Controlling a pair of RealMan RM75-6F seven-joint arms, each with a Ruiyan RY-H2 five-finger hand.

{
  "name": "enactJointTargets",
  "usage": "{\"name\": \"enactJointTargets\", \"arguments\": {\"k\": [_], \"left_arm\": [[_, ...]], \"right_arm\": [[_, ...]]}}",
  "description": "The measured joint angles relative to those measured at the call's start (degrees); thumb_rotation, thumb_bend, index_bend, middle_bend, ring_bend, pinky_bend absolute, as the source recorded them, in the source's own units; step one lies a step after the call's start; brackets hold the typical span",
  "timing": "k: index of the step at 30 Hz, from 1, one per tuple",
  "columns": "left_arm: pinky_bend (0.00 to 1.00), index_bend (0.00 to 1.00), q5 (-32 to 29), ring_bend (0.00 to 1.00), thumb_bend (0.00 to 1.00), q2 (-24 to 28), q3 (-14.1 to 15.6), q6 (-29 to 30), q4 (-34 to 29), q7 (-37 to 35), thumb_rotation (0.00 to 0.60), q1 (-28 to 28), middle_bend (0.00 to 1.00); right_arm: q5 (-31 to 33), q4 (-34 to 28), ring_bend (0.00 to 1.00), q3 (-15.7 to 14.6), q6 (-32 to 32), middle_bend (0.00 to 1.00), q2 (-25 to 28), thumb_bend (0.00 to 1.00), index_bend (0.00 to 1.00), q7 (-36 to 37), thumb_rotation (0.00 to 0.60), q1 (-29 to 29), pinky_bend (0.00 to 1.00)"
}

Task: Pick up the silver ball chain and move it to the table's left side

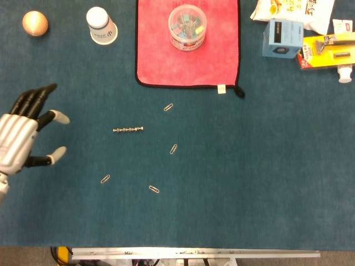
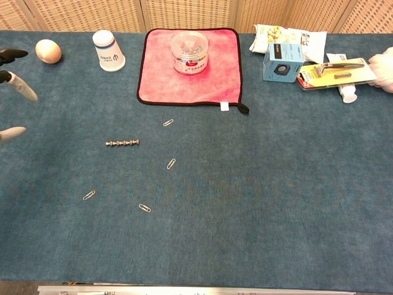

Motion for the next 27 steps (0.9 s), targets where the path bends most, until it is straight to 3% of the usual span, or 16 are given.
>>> {"name": "enactJointTargets", "arguments": {"k": [13,27], "left_arm": [[0.05,0.34,-9.8,0.00,0.23,-7.8,-2.7,-5.7,-2.0,13.9,0.600,-4.3,0.00],[0.05,0.30,-23.3,0.00,0.23,-12.3,-4.9,-11.1,-2.1,25.3,0.600,-9.8,0.00]], "right_arm": [[1.0,0.8,0.00,0.7,0.0,0.06,0.9,0.00,0.06,3.4,0.600,-0.5,0.00],[1.5,1.0,0.00,1.1,-0.5,0.06,1.1,0.00,0.07,4.1,0.600,-0.4,0.00]]}}
